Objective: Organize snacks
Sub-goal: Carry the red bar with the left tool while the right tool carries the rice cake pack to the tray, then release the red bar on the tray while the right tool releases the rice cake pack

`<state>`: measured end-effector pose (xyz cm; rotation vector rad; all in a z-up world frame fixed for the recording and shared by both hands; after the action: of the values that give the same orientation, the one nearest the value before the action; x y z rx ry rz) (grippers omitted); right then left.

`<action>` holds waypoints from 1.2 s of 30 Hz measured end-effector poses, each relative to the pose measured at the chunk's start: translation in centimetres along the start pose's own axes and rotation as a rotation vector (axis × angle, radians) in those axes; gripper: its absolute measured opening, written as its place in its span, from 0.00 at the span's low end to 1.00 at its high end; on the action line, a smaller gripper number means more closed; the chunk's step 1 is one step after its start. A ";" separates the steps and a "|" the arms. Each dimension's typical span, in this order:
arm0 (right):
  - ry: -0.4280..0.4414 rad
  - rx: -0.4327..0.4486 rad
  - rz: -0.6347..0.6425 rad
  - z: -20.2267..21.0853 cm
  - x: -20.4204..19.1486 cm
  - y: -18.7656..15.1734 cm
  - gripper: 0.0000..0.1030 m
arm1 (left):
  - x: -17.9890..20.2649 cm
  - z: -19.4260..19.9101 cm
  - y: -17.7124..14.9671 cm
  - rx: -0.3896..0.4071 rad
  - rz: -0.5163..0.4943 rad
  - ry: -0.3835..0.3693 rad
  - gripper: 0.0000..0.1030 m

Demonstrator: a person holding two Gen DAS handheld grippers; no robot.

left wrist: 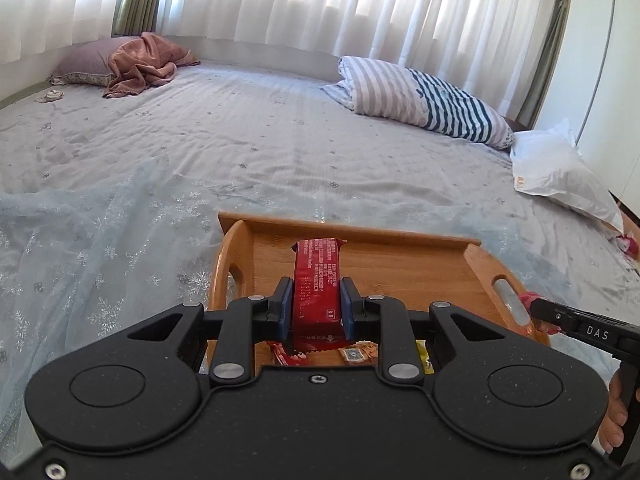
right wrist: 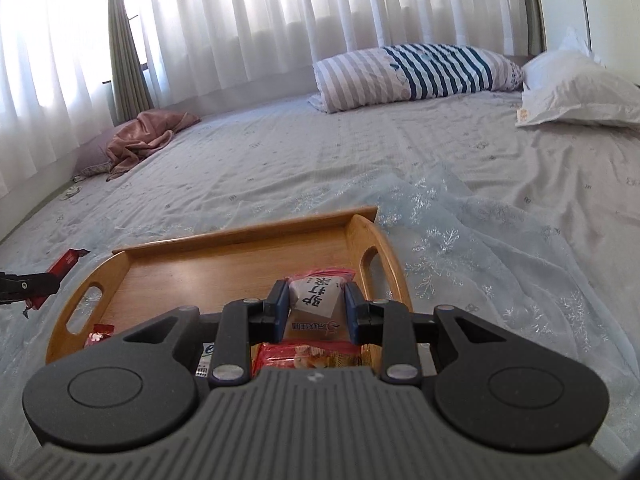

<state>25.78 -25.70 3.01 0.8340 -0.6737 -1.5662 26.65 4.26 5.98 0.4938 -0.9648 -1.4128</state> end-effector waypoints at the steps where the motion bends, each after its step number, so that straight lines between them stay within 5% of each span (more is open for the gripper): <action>1: -0.001 -0.015 -0.014 -0.7 0.3 0.1 0.32 | -0.1 -0.7 0.1 -0.005 0.000 0.011 0.22; 19: 0.023 -0.083 -0.022 -6.7 0.1 -1.0 0.32 | -2.4 -9.0 -0.5 -0.078 0.022 0.138 0.22; 36: -0.002 -0.070 0.033 -7.1 -0.5 -1.5 0.32 | -2.5 -10.6 -1.4 -0.097 -0.002 0.151 0.22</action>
<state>30.74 -24.73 -2.16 0.7655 -0.6280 -1.5522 34.53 3.84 -1.66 0.5209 -0.7709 -1.3959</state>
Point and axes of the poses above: each gripper's, at about its wrist camera, not at the fingertips, and z roughly against the way its jaws point, x to its right, y to its top, the point moved 5 cm from there along -z, roughly the way its jaws point, and after that the axes turned 6 degrees about -y, right-handed, at the moved point
